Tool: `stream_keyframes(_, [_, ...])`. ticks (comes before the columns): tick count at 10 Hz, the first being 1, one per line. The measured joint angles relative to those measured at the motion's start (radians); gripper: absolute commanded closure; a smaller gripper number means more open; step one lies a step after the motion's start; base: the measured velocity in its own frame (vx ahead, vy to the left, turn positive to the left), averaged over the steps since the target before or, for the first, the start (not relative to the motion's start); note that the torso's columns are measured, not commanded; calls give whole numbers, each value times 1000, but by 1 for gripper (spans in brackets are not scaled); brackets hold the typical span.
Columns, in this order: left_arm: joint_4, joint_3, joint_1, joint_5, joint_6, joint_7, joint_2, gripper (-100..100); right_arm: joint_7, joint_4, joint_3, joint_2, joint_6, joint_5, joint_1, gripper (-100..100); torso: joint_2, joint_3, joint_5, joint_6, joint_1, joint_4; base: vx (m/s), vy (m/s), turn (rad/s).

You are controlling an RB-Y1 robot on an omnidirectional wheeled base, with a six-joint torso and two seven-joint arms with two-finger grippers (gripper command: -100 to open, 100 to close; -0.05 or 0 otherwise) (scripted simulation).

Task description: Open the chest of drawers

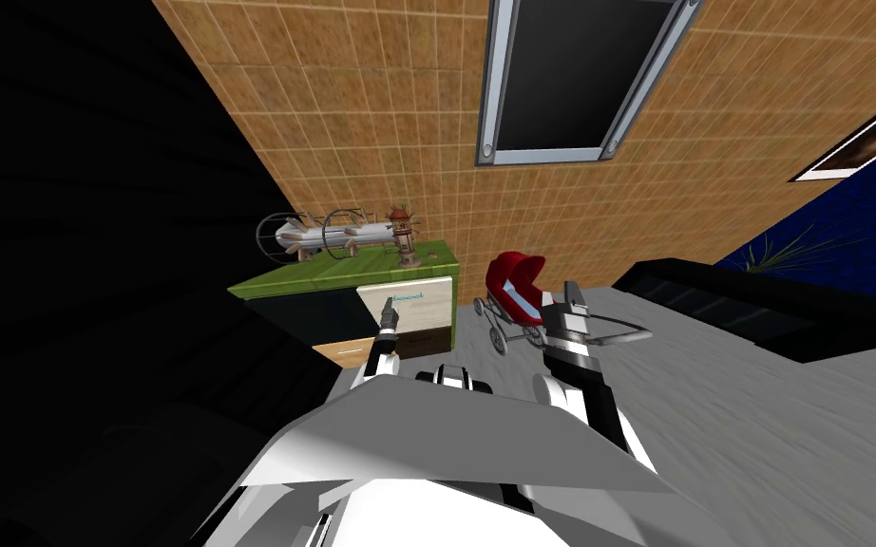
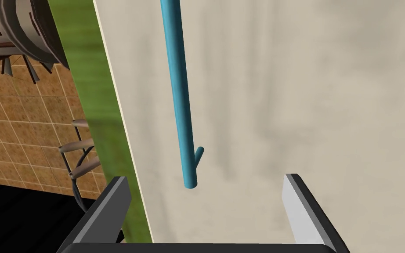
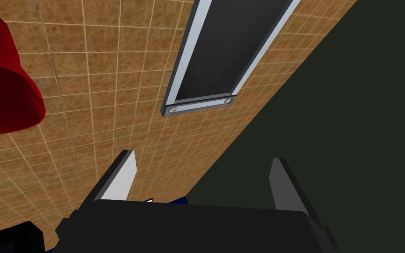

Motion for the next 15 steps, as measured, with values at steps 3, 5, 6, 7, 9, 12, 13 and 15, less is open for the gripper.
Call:
stream_keyframes(3, [-3, 0, 1, 0, 6, 0, 0, 100, 0, 0, 0, 0, 0, 0, 0, 0, 7, 4, 0, 0, -2, 2, -16, -3, 13])
stream_keyframes(5, [-7, 0, -3, 0, -3, 1, 23, -100, 0, 0, 0, 0, 0, 0, 0, 0, -4, -2, 2, 0, 2, -3, -10, -8, -1])
stream_keyframes(6, [-6, -1, -3, 0, -2, 1, 50, -100, 0, 0, 0, 0, 0, 0, 0, 0, -3, -2, 1, 0, 1, -2, 0, 0, 0])
stream_keyframes(7, [-6, -1, -2, 0, -2, 0, 76, -100, 0, 0, 0, 0, 0, 0, 0, 0, -1, -1, 0, 0, -1, -1, 8, -1, -1])
stream_keyframes(9, [-3, -3, 1, -1, 6, 0, 121, -100, 0, 0, 0, 0, 0, 0, 0, 0, 3, 1, -3, 0, -2, 3, 2, -8, 1])
stream_keyframes(12, [-1, -2, -4, 0, 10, 0, 177, -100, 0, 0, 0, 0, 0, 0, 0, 0, 2, 1, -1, 0, -2, 0, -1, -40, -2])
stream_keyframes(13, [-18, -3, 2, 1, 23, -1, 183, -100, 0, 0, 0, 0, 0, 0, 0, 0, 2, 1, -1, 0, -5, 0, -14, -102, 3])
stream_keyframes(15, [-45, -3, 8, 3, 39, -3, 145, -100, 0, 0, 0, 0, 0, 0, 0, 0, 1, 1, 0, 0, -1, 0, 2, -52, 0])
